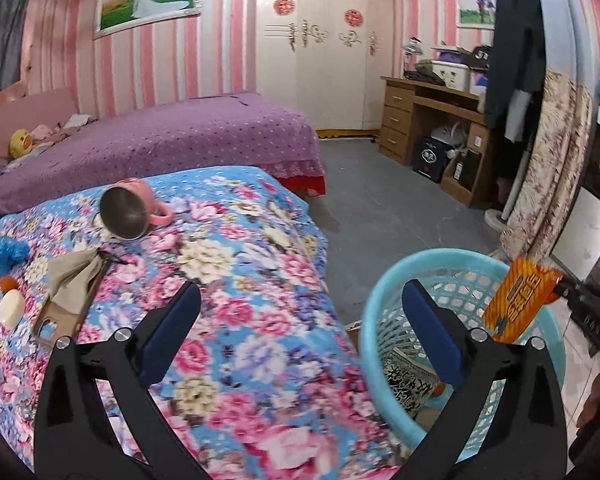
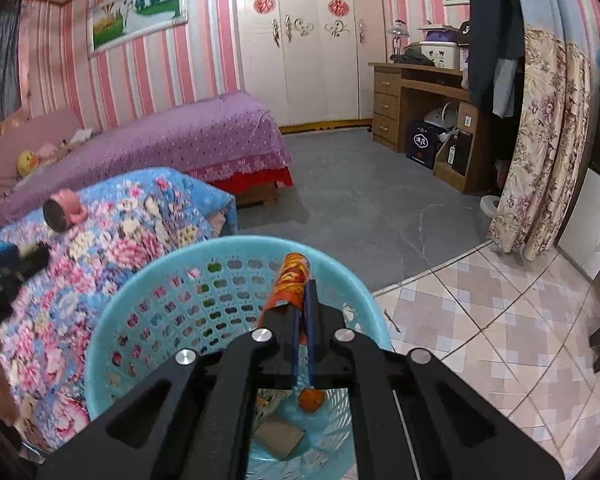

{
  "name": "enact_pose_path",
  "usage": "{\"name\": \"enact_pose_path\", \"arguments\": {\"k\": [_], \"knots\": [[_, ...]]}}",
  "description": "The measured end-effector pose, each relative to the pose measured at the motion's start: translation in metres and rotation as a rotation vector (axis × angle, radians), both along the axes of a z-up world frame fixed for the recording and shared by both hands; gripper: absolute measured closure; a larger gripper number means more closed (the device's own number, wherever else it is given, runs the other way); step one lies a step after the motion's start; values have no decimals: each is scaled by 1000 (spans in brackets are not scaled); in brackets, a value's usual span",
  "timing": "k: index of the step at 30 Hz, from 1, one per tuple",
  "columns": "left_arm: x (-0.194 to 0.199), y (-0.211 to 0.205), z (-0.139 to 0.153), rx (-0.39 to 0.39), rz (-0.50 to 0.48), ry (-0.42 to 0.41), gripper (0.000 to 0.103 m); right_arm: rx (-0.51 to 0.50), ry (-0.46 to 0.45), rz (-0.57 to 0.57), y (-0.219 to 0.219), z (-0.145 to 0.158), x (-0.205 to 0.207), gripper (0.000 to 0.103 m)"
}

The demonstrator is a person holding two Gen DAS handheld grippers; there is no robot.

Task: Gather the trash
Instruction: 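Open the left gripper dropping the brown paper while the right releases the wrapper into the basket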

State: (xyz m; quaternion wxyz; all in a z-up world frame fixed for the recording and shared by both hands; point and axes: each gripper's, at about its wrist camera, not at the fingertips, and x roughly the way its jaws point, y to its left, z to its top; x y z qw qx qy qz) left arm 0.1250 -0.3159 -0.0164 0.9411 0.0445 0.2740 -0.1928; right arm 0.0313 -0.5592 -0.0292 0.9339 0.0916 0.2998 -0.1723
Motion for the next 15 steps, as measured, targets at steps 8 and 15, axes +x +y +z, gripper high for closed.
{"name": "enact_pose_path", "arguments": {"k": [8, 15], "knots": [[6, 32, 0, 11, 47, 5, 6, 23, 28, -22, 8, -6, 8, 38], [12, 64, -4, 8, 90, 21, 6, 9, 58, 6, 26, -8, 19, 21]]}}
